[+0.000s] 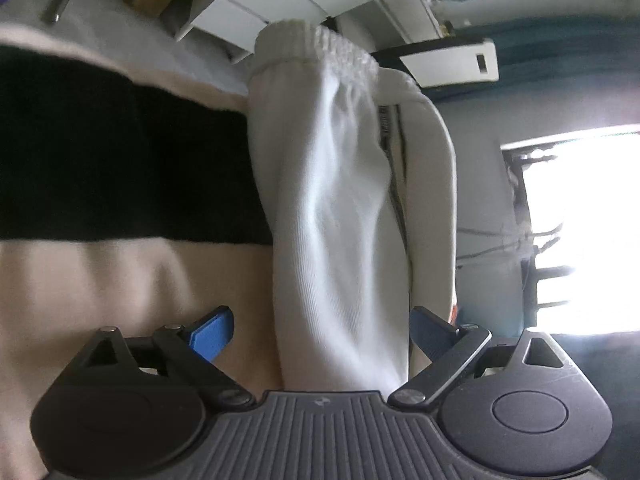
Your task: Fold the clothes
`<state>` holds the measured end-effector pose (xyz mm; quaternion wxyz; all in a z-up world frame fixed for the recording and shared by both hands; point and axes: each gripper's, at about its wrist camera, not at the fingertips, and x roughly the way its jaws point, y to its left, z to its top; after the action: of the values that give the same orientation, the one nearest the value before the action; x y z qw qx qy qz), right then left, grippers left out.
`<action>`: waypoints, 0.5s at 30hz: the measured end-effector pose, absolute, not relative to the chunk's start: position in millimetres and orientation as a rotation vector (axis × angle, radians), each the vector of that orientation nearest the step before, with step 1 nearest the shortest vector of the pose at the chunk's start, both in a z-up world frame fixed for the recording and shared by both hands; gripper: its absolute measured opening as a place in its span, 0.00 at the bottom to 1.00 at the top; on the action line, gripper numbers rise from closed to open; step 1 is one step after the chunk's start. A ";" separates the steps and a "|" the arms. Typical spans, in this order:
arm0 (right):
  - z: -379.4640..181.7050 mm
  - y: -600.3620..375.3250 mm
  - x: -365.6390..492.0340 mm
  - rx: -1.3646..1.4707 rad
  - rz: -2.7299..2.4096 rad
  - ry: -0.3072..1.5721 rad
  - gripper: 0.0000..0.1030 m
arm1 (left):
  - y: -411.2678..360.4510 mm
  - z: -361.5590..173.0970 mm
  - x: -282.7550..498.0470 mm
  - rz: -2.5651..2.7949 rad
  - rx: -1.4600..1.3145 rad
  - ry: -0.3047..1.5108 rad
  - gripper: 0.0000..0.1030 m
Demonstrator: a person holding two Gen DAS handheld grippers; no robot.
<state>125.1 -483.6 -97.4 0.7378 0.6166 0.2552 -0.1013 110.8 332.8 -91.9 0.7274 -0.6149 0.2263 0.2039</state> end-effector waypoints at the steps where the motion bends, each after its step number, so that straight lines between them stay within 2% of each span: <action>1: -100.1 -484.4 126.5 1.345 -0.242 0.573 0.68 | 334.2 -97.1 114.5 0.460 -1.351 0.496 0.91; 6: -119.7 -495.4 146.1 1.379 -0.173 0.553 0.68 | 333.7 -102.6 134.3 0.493 -1.271 0.447 0.91; 8: -126.9 -495.0 160.9 1.339 -0.148 0.579 0.62 | 329.4 -99.2 142.2 0.493 -1.214 0.430 0.89; 10: -136.6 -492.6 176.3 1.280 -0.135 0.610 0.62 | 326.2 -95.9 148.6 0.477 -1.150 0.422 0.72; 11: -142.1 -491.4 183.6 1.252 -0.135 0.622 0.62 | 327.0 -96.4 151.4 0.485 -1.129 0.427 0.68; 13: -155.1 -491.2 196.0 1.245 -0.145 0.620 0.62 | 332.3 -102.3 152.2 0.489 -1.142 0.424 0.54; 15: -163.2 -491.4 203.2 1.279 -0.157 0.562 0.62 | 337.6 -108.9 150.0 0.491 -1.182 0.403 0.46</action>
<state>203.2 -491.4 -163.2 0.7630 0.5881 0.2583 -0.0723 150.0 337.6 -108.9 0.7832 -0.5478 0.1865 0.2275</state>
